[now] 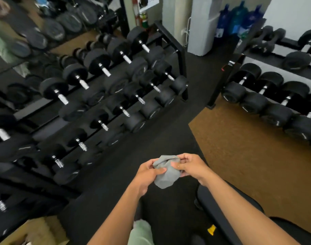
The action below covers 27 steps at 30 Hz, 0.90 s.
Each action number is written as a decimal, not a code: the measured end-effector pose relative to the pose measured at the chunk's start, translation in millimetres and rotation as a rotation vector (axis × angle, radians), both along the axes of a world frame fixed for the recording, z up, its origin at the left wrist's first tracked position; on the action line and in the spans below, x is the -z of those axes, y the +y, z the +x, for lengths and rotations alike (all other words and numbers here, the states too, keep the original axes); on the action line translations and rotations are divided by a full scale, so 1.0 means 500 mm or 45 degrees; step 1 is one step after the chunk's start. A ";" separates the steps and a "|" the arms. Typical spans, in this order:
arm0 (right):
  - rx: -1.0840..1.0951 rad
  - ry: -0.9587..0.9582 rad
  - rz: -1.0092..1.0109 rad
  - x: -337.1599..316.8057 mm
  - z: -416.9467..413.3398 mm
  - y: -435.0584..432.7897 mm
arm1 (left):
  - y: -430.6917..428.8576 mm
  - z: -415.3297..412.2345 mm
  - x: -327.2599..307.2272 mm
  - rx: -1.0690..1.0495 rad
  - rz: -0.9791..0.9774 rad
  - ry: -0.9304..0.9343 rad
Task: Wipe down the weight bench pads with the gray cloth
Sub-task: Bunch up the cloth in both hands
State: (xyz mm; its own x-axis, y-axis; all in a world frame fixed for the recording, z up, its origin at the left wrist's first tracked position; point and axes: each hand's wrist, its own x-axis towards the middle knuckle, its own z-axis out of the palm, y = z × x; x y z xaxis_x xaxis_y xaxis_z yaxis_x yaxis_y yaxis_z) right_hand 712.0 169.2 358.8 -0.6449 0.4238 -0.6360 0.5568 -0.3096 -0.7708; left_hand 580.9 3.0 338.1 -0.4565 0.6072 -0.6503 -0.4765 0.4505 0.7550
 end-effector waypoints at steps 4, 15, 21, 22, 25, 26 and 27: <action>-0.154 -0.064 0.025 0.039 -0.187 -0.024 | -0.042 -0.166 0.042 -0.099 -0.032 0.016; -0.124 -0.218 0.066 0.299 -0.824 -0.117 | -0.122 -0.764 0.295 -0.317 -0.299 0.137; -0.092 -0.277 0.128 0.501 -1.074 -0.121 | -0.099 -0.981 0.497 -0.390 -0.443 0.323; -0.085 -0.292 0.150 0.535 -1.104 -0.118 | -0.090 -1.004 0.528 -0.391 -0.456 0.354; -0.036 -0.344 0.166 0.626 -1.163 -0.103 | -0.063 -1.049 0.606 -0.392 -0.476 0.442; -0.024 -0.358 0.154 0.652 -1.176 -0.098 | -0.055 -1.058 0.628 -0.385 -0.489 0.470; -0.014 -0.364 0.150 0.676 -1.185 -0.093 | -0.049 -1.064 0.650 -0.372 -0.505 0.493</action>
State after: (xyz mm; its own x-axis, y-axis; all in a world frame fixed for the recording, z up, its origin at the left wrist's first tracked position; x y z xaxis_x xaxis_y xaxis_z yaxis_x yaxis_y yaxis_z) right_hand 119.4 122.7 20.8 -0.4518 0.4994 -0.7392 0.7591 -0.2200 -0.6126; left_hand 48.9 -21.3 13.1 -0.8151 0.1681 -0.5544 -0.3473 0.6241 0.6999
